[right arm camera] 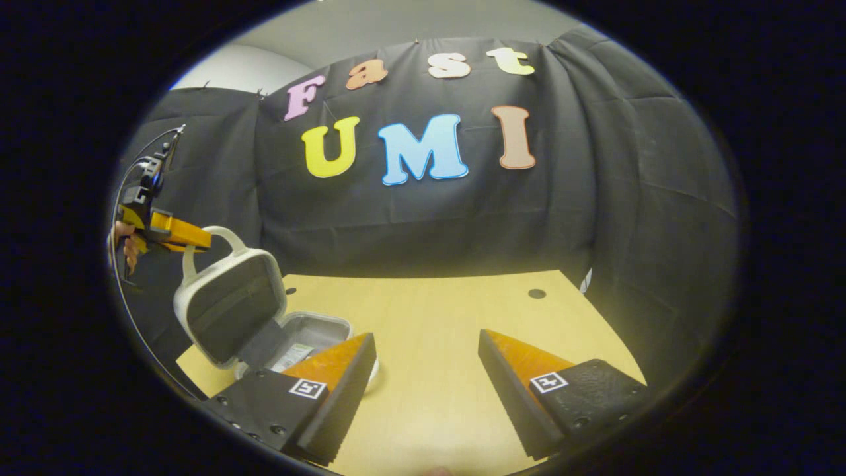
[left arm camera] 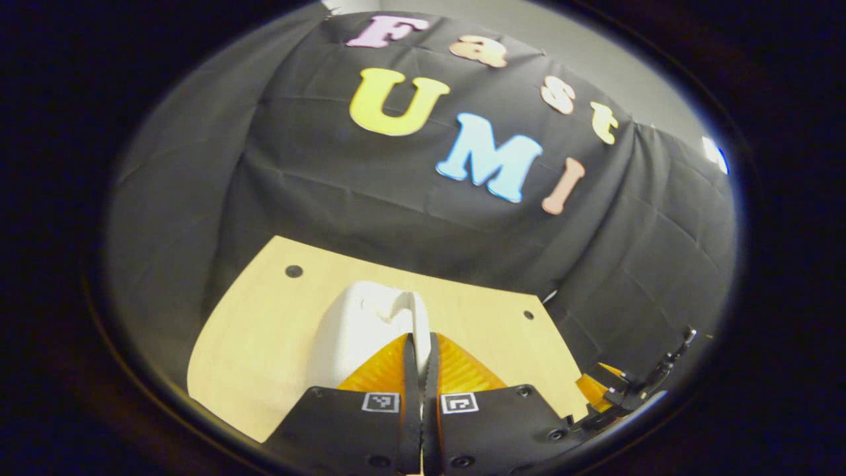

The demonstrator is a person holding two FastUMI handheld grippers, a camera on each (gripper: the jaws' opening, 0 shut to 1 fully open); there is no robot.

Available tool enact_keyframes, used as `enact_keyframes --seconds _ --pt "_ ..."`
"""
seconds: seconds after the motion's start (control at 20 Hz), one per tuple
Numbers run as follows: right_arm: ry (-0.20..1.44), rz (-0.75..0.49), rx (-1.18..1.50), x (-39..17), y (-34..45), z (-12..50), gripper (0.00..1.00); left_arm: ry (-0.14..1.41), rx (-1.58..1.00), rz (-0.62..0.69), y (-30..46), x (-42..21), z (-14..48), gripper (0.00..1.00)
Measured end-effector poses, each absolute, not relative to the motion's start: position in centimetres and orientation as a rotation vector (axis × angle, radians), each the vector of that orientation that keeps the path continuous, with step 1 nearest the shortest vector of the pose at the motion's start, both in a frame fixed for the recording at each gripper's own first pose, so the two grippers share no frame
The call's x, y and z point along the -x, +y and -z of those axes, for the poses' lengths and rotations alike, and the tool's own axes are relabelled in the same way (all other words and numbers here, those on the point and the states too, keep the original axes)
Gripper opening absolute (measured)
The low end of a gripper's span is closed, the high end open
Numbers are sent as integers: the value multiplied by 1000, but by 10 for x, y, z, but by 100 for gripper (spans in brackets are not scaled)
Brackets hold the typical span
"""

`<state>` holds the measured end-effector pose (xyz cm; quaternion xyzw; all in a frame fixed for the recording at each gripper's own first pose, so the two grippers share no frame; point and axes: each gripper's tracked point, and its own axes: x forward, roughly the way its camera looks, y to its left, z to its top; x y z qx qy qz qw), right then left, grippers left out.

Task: First open the suitcase, pack the skin care products into it, and then close the suitcase.

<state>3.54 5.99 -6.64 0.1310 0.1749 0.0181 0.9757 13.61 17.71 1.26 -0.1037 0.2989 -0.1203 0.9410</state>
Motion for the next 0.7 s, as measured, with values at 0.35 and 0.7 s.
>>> enact_keyframes --seconds 0.35,0.7 --pt "345 -63 -269 -24 8 77 95 710 122 274 59 -136 87 9" --pt "345 -6 -265 -20 -12 80 95 831 92 304 2 -131 194 9"
